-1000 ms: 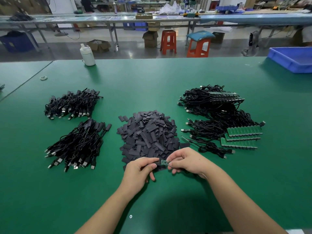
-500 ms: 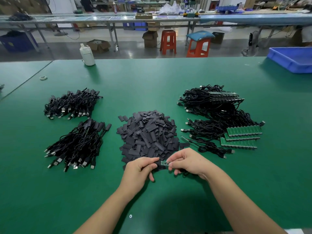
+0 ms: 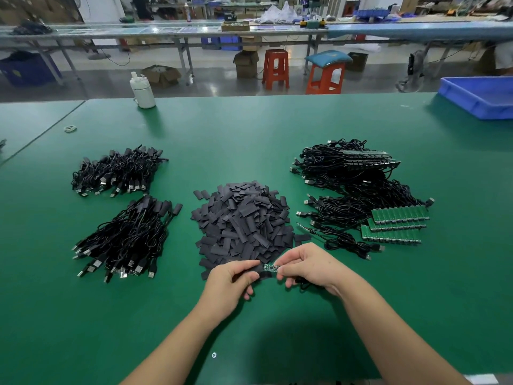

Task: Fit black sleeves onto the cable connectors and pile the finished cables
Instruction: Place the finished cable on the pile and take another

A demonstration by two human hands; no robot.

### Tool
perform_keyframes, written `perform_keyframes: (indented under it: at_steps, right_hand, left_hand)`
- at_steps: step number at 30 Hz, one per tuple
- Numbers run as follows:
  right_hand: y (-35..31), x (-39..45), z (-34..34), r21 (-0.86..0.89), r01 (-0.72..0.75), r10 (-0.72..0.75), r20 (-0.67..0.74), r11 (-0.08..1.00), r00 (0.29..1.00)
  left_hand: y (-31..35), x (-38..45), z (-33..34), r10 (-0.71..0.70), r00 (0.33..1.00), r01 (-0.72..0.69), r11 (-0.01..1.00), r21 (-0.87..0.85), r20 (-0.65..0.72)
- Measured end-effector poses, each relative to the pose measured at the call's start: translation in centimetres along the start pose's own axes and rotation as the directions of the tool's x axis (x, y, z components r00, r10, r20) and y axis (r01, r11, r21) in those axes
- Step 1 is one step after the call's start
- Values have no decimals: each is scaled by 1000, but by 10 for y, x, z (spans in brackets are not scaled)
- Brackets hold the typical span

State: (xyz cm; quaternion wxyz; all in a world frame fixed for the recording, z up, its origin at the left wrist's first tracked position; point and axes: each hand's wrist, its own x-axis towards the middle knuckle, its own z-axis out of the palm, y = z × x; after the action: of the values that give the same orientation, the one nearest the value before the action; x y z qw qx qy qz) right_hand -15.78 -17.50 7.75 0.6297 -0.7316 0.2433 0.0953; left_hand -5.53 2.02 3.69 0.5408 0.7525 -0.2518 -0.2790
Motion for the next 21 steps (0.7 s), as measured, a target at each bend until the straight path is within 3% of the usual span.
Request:
perform_keyframes:
  at_steps: [8, 21]
  right_hand:
    - [-3, -1, 2, 21, 1, -1, -3, 1000, 1000]
    - [-1, -3, 3, 56, -6, 7, -10, 998, 1000]
  left_hand:
    - [-1, 0, 0, 110, 991, -102, 990, 94, -77]
    - [12, 0, -6, 323, 943, -325, 842, 430, 79]
